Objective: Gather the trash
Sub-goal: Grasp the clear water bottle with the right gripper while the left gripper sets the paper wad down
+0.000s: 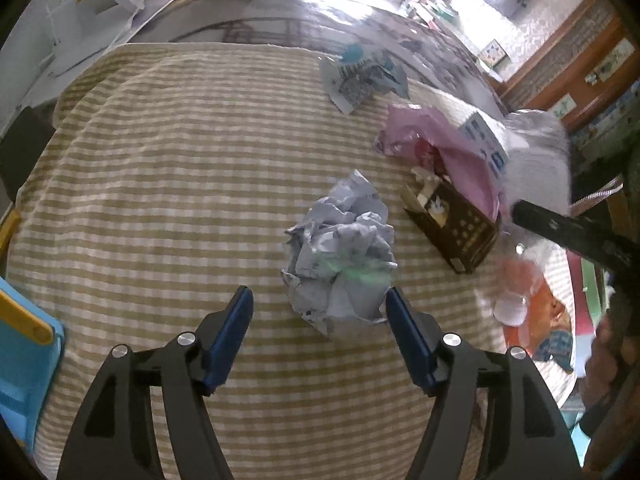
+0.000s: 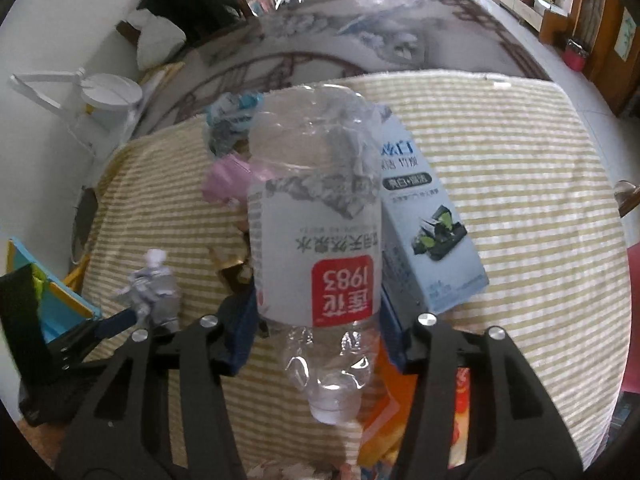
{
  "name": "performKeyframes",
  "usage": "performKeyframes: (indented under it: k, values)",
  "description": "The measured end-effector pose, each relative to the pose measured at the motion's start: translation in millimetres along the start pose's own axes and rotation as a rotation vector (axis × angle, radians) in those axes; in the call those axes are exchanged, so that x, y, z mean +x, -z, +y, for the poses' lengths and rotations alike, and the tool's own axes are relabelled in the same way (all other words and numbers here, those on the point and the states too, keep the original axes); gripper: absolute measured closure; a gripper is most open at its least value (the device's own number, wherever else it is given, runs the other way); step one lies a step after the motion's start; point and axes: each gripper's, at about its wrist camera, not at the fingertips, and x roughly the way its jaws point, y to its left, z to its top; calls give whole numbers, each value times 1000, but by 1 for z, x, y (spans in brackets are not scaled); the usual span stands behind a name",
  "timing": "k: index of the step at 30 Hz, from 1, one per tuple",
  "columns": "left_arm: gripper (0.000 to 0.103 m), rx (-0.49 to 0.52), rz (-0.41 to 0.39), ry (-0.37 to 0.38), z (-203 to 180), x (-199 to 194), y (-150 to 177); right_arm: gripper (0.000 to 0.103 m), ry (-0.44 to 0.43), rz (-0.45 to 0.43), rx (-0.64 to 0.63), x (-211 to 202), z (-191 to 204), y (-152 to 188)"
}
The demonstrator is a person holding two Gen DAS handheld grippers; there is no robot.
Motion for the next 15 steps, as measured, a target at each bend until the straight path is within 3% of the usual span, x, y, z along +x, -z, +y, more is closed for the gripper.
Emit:
performKeyframes:
  k: [3,12,14,15]
  values:
    - [31,-25,-9,-1,2,-1,-4,53,-29,-28,16,-16,2,4]
    - [29,-1,-70,3,-7,-6,-13,54,-54,-81,7,-46,12,18]
    - [36,16,-66,0,-11,-1,-15,54,-54,-91,6,-51,12,20]
    - [52,21,-59,4,-12,0,-15,54,-57,-95,5,-55,12,22]
